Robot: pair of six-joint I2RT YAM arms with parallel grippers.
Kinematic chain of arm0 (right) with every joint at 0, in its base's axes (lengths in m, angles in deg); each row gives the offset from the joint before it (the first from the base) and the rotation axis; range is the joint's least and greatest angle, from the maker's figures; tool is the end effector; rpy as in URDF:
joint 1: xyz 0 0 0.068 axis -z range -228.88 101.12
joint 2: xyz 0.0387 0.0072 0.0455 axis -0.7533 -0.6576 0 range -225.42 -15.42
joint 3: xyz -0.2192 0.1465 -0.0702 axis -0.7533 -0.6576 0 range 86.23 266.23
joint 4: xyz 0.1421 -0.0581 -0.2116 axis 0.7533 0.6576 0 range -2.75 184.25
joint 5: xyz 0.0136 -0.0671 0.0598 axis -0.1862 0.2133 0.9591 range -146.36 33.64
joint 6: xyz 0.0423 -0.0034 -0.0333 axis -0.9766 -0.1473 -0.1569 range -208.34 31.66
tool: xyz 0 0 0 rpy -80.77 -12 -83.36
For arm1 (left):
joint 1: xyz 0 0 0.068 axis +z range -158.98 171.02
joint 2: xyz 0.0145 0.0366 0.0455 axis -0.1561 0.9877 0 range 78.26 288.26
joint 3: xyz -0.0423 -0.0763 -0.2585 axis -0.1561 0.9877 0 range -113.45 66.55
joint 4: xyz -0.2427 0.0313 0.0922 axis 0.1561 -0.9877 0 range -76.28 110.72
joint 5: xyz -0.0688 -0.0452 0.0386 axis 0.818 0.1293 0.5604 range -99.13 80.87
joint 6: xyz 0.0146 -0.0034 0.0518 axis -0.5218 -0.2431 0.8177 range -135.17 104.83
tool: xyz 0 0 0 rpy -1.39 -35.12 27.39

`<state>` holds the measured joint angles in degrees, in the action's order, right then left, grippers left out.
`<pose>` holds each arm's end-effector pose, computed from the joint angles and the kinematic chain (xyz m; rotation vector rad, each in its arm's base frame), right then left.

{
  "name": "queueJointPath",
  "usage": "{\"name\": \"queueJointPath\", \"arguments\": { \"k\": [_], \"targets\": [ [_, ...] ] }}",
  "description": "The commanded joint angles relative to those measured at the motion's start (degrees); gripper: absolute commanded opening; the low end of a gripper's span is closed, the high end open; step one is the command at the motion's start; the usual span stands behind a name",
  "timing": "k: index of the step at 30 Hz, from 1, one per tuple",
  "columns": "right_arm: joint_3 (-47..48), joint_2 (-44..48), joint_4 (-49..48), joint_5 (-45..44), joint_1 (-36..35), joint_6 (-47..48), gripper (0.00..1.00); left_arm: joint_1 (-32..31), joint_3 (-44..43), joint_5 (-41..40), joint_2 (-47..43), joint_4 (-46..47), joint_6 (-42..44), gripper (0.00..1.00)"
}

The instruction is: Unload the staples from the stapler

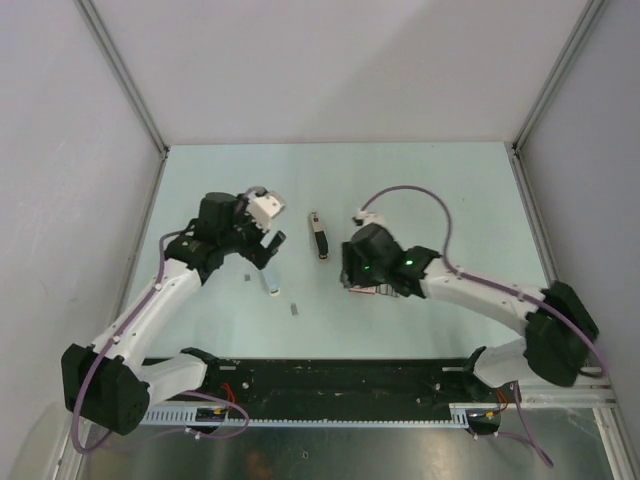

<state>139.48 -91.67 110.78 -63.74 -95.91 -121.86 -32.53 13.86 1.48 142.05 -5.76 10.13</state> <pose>0.1951 0.2028 0.2502 -0.2244 2.4260 0.5080 0.2190 -0.1026 0.2955 1.0093 1.9775 -0.1892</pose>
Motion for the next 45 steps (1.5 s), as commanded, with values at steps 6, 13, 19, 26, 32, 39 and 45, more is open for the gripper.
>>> {"name": "queueJointPath", "arguments": {
  "k": [6, 13, 19, 26, 32, 39, 45],
  "targets": [
    [20.34, -24.49, 3.1, -14.59, -17.26, -5.29, 0.61, 13.4, 1.44, 8.12, -2.85, -2.13, -5.84, 0.99],
    [30.24, -35.56, 4.91, -16.21, -22.02, -6.24, 0.63, 16.2, 1.94, 7.99, -2.9, -2.66, -6.89, 0.99],
    [38.86, -42.84, 12.07, -18.87, -23.84, -6.46, 0.61, 16.94, 2.9, 9.05, -3.45, -2.96, -6.32, 0.99],
    [39.56, -45.2, 13.16, -18.65, -23.9, -7.48, 0.53, 17.56, 2.81, 9.68, -3.94, -3.32, -5.77, 0.99],
    [39.04, -45.96, 13.26, -17.66, -23.64, -7.69, 0.51, 19.01, 2.6, 11.0, -2.9, -3.42, -6.07, 0.99],
    [38.04, -46.15, 11.87, -15.59, -23.14, -7.62, 0.36, 19.45, 1.81, 11.07, -2.74, -3.78, -5.66, 0.99],
    [36.92, -45.53, 11.72, -14.95, -22.99, -7.99, 0.23, 19.5, 1.47, 10.48, -2.01, -3.96, -5.15, 0.98]
  ]
}}
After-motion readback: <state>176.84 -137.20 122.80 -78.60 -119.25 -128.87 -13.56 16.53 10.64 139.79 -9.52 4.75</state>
